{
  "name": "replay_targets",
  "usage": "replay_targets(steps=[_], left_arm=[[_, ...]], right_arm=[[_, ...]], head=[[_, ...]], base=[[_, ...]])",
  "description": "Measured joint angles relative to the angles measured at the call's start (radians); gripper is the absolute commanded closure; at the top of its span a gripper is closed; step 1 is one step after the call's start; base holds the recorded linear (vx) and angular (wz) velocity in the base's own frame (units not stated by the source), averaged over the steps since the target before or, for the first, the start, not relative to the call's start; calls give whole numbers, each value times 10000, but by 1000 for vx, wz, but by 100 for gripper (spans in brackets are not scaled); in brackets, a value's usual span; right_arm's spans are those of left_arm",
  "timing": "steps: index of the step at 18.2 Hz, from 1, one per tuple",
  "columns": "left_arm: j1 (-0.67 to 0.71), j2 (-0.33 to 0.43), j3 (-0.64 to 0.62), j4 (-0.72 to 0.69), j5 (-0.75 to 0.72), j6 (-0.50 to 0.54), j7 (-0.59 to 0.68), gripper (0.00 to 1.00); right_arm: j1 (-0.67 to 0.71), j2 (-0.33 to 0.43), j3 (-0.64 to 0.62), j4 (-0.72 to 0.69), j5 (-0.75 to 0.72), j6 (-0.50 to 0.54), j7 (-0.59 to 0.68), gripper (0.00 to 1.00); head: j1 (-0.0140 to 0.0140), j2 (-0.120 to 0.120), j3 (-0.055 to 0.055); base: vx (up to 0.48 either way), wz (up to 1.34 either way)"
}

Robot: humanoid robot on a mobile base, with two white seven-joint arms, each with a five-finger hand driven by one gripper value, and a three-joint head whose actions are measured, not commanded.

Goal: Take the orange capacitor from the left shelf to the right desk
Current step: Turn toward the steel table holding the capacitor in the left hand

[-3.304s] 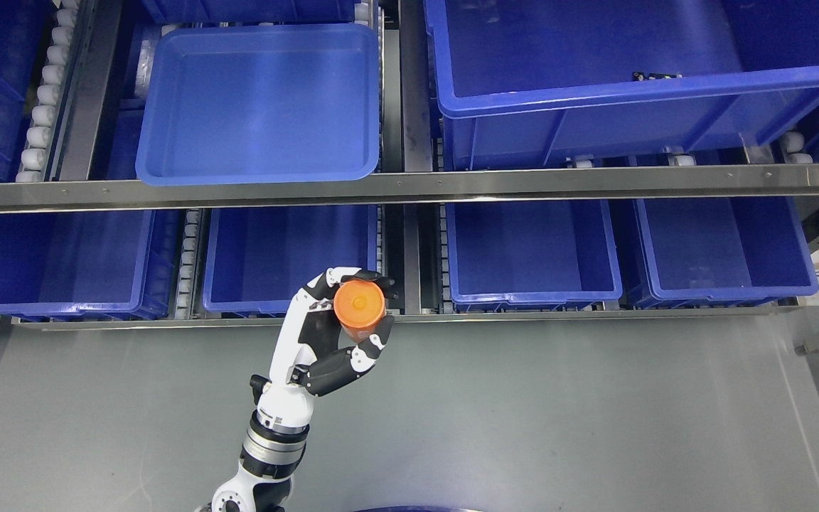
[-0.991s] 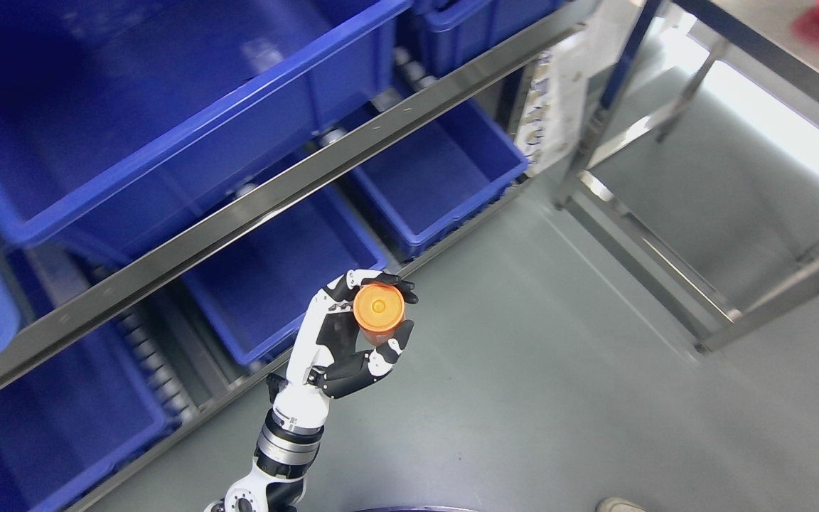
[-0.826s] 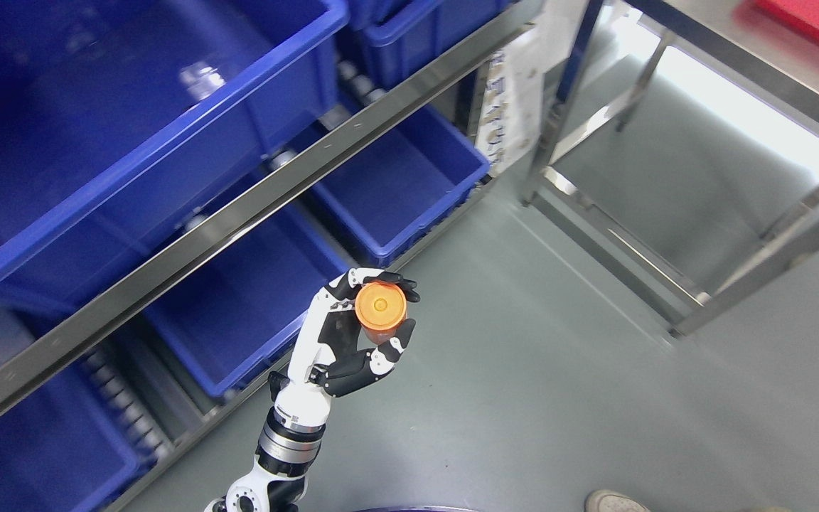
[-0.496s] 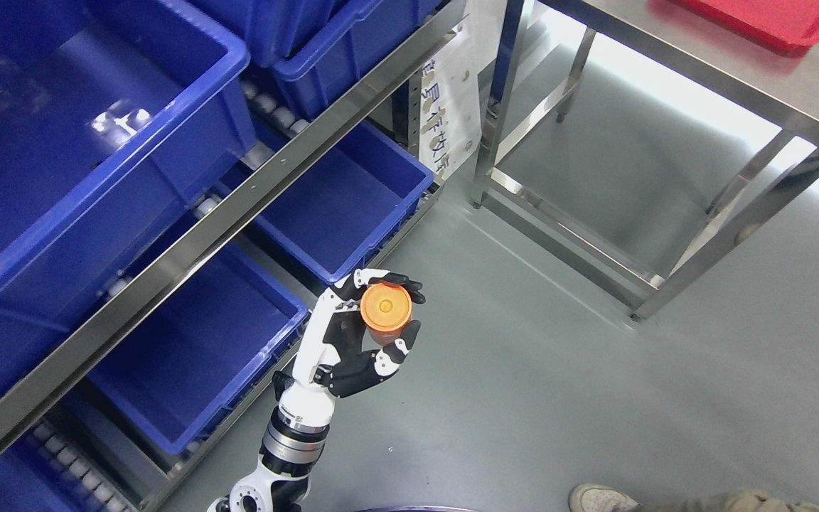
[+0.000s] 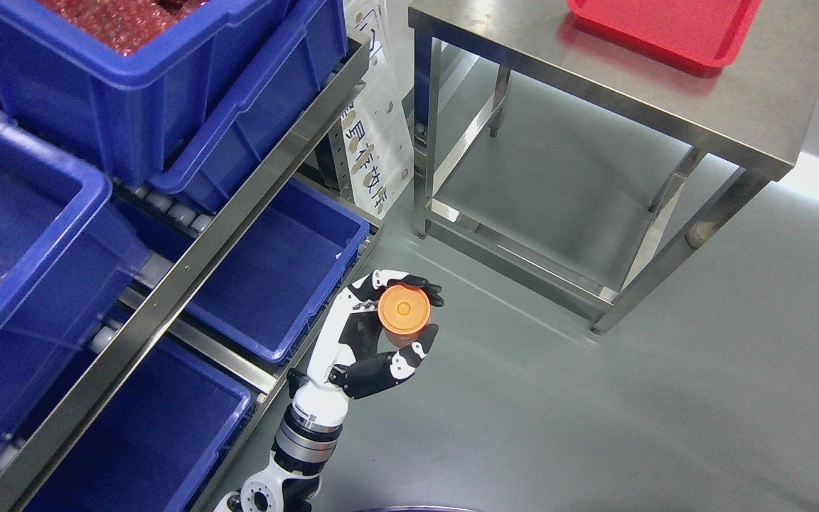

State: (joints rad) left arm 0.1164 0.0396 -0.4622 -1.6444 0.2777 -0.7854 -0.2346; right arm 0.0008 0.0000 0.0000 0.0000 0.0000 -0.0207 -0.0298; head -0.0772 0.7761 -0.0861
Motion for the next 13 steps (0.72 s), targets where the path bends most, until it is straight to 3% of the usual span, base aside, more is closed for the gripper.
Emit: replay_targets(steps=[13], left_arm=[[-966,-177,-955,11,-1,7,5,98]], right_arm=[[-16,1,0,0,0,-24,0,0]], head=[[0,0,0]], base=[[209,-312]])
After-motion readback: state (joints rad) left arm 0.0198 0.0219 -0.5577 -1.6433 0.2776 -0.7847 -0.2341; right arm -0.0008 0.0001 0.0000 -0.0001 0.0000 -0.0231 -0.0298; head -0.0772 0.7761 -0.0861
